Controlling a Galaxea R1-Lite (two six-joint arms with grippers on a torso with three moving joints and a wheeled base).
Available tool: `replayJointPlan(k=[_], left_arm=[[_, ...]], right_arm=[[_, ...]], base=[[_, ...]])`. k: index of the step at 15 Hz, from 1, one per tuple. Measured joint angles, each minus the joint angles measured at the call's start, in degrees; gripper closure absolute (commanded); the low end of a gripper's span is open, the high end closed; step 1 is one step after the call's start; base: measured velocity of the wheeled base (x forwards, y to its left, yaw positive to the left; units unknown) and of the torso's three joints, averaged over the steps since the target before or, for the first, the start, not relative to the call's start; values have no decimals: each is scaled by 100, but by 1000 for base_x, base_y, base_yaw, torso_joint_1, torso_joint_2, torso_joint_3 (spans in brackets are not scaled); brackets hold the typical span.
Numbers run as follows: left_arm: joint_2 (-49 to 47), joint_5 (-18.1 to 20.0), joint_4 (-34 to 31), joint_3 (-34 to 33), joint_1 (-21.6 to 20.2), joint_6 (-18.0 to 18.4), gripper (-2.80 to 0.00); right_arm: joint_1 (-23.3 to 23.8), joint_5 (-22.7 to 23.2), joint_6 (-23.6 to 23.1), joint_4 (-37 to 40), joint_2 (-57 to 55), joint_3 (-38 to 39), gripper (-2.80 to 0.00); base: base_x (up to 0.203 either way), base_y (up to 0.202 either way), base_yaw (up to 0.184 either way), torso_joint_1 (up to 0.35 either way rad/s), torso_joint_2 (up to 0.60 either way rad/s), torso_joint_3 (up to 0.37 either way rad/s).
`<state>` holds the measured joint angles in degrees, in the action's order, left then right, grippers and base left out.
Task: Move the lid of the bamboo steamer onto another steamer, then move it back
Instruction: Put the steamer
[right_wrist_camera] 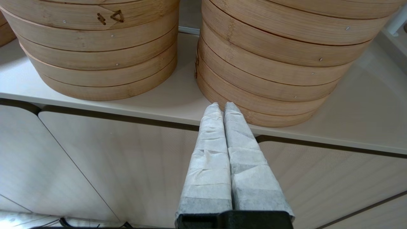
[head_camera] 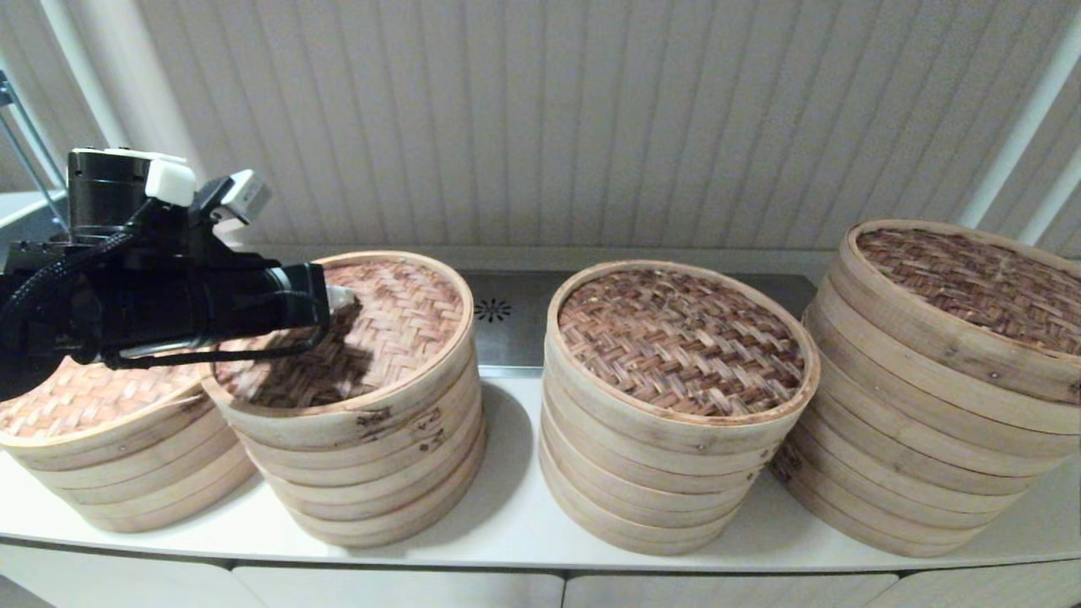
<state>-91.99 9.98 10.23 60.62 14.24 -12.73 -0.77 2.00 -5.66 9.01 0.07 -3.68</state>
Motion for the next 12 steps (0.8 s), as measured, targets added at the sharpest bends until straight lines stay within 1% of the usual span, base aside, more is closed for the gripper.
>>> replayJointPlan(k=[5, 7, 8, 12], left_arm=[[-123, -46, 133, -17, 42, 17, 0], [-86, -48, 128, -69, 45, 102, 0], [-41, -55, 88, -98, 45, 121, -280], [250, -47, 86, -152, 45, 121, -280]], right_arm=[[0, -2, 6, -2, 0, 0, 0], [0, 0, 6, -1, 0, 0, 0], [0, -2, 6, -2, 0, 0, 0], [0, -2, 1, -1, 0, 0, 0]], base=[[0, 0, 0, 0, 0, 0], [0, 0, 0, 0, 0, 0], [0, 0, 0, 0, 0, 0], [0, 0, 0, 0, 0, 0]])
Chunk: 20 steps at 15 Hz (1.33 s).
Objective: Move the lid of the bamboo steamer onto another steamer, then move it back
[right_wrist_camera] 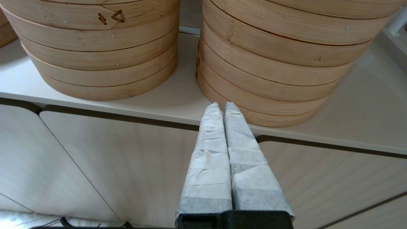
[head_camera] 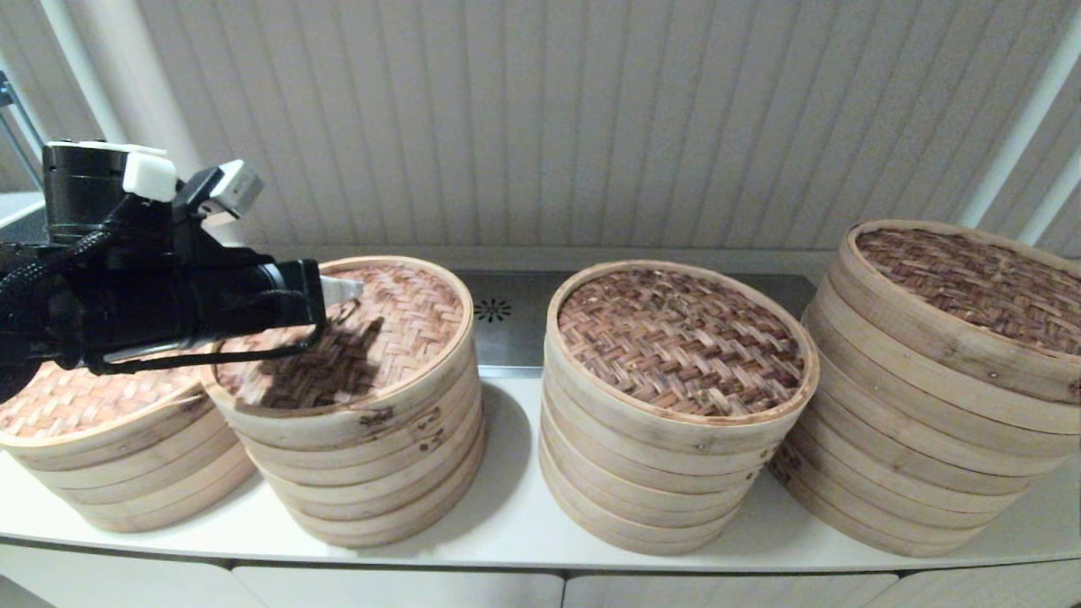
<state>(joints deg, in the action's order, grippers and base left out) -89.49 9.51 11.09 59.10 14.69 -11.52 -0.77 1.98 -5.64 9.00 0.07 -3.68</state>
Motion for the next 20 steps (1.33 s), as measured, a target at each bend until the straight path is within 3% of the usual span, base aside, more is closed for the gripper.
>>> replayJointPlan(k=[4, 5, 10, 15, 20], left_arm=[[515, -35, -107, -94, -56, 2, -280], [744, -75, -189, -131, -97, 12, 0], [2429, -207, -639, -877, -695, 489, 0], [4458, -235, -1140, -1964, -1754, 917, 0], [6295, -174, -1952, -3295, -2020, 1059, 0]], right_arm=[[0, 0, 0, -1, 0, 0, 0], [0, -1, 0, -2, 0, 0, 0], [0, -7, -2, -3, 0, 0, 0], [0, -17, 0, -8, 0, 5, 0], [0, -9, 11, -14, 0, 2, 0]], base=[[0, 0, 0, 0, 0, 0], [0, 0, 0, 0, 0, 0], [0, 0, 0, 0, 0, 0], [0, 0, 0, 0, 0, 0], [0, 0, 0, 0, 0, 0]])
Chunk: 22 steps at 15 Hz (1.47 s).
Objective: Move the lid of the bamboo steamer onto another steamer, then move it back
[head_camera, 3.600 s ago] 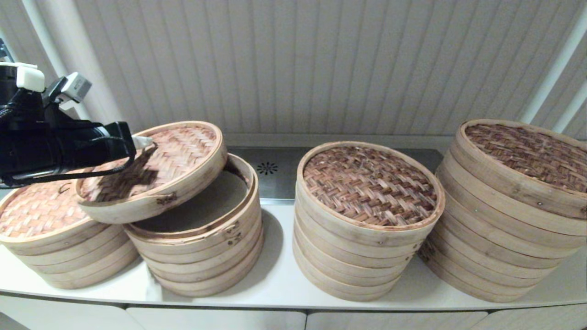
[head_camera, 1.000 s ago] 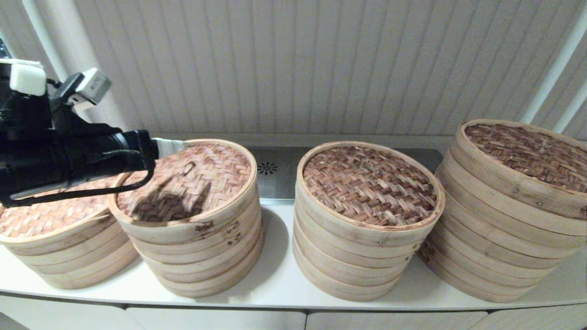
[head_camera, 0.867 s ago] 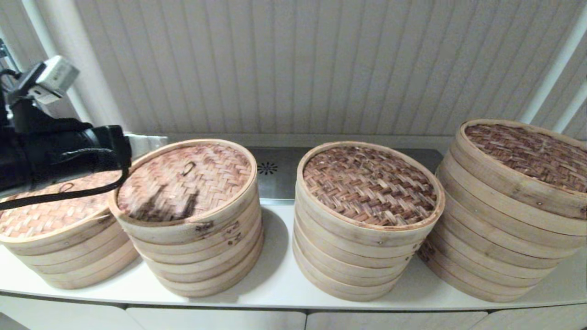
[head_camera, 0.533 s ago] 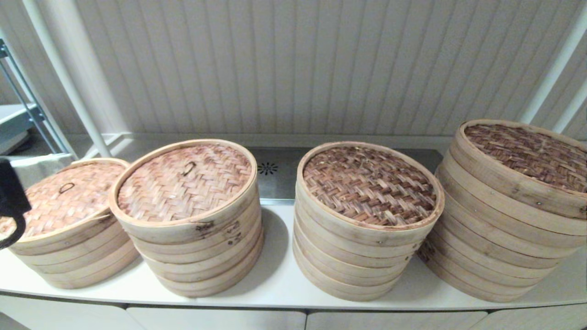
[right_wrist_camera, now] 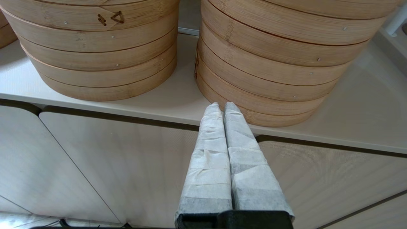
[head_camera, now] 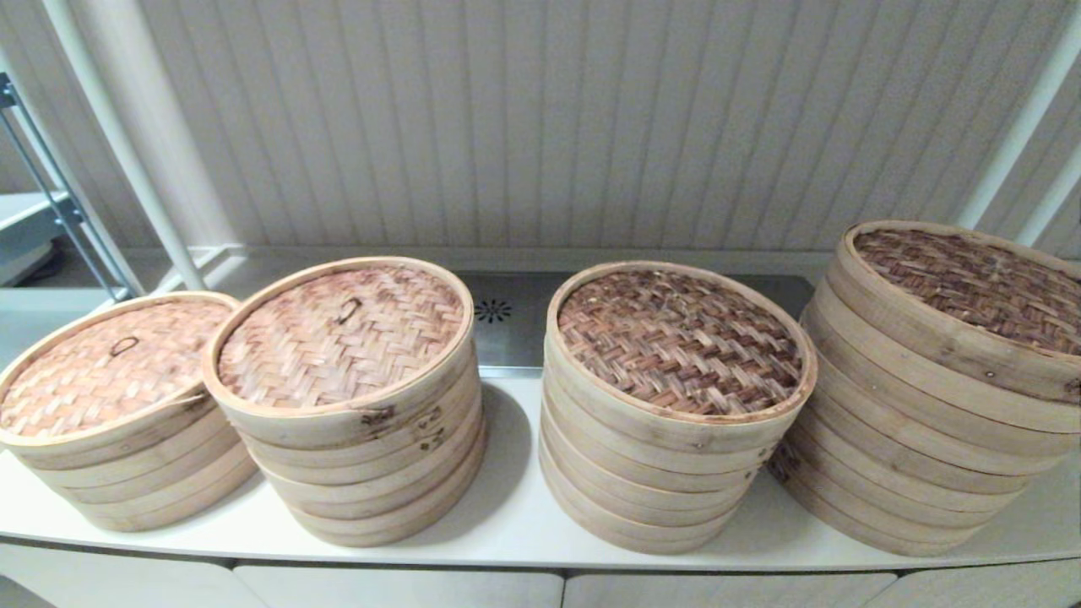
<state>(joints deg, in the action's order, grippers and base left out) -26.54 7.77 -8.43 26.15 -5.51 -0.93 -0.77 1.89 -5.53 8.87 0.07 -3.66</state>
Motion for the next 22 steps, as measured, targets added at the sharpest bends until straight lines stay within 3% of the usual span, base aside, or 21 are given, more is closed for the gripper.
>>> replayJointPlan(k=[3, 7, 11, 13, 15, 19, 22], left_arm=[[738, -43, 226, -1159, -22, 81, 0], [1003, -197, 1724, -2466, -24, 193, 0], [1057, -241, 1822, -2608, -24, 382, 0], [1091, -243, 1727, -2610, 196, 378, 0], [1248, -253, 1407, -2615, 621, 377, 0], [2169, -254, 951, -2562, 666, 367, 0], [2516, -522, 912, -2541, 625, 39, 0]], right_arm=[[0, -2, 19, -5, 0, 9, 0], [2, -22, 30, -94, 0, 52, 0], [0, -7, 11, -184, 0, 96, 0], [0, 0, 1, -187, 0, 101, 0], [0, 1, 2, -187, 0, 102, 0], [0, 1, 5, -189, 0, 102, 0], [0, -5, 16, -189, 0, 102, 0]], base=[[0, 0, 0, 0, 0, 0], [0, 0, 0, 0, 0, 0], [0, 0, 0, 0, 0, 0], [0, 0, 0, 0, 0, 0], [0, 0, 0, 0, 0, 0], [0, 0, 0, 0, 0, 0], [0, 0, 0, 0, 0, 0]])
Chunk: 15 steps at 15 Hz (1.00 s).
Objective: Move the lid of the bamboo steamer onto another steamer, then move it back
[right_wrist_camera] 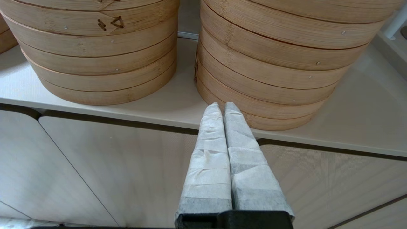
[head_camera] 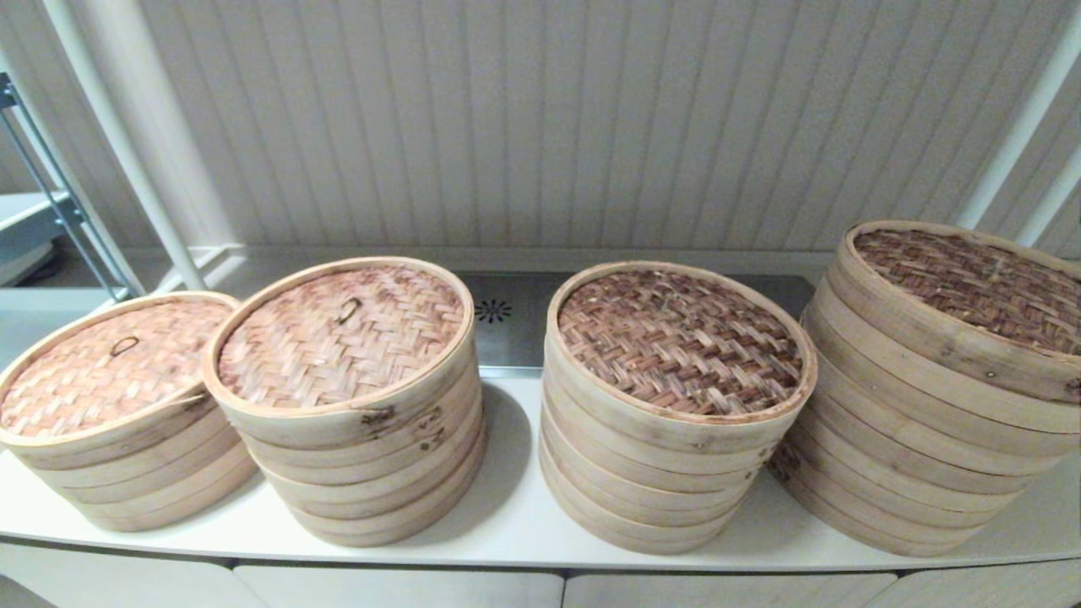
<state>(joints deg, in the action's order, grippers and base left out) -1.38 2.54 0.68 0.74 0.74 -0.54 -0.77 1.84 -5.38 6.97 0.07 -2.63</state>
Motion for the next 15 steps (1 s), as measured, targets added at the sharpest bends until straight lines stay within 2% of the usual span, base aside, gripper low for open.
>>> replayJointPlan(k=[1, 2, 4, 7, 10, 15], left_arm=[[51, -130, 2, 0, 0, -191, 0], [79, -253, -5, -6, -4, -224, 0], [119, -306, -16, -22, -4, -118, 0], [138, -272, -13, -39, -4, 343, 0], [138, -170, 25, -65, -4, 617, 0], [138, -179, 39, -74, -4, 520, 0]], right_arm=[[2, -5, 4, -4, 0, 0, 0], [2, -6, 6, -6, 0, 0, 0], [4, -11, 6, -12, 0, 0, 0], [2, -11, 6, -12, 0, 2, 0], [2, -17, 9, -12, 0, 5, 0], [0, -52, 21, -96, 0, 33, 0]], base=[[0, 0, 0, 0, 0, 0], [0, 0, 0, 0, 0, 0], [0, 0, 0, 0, 0, 0], [0, 0, 0, 0, 0, 0], [0, 0, 0, 0, 0, 0], [0, 0, 0, 0, 0, 0]])
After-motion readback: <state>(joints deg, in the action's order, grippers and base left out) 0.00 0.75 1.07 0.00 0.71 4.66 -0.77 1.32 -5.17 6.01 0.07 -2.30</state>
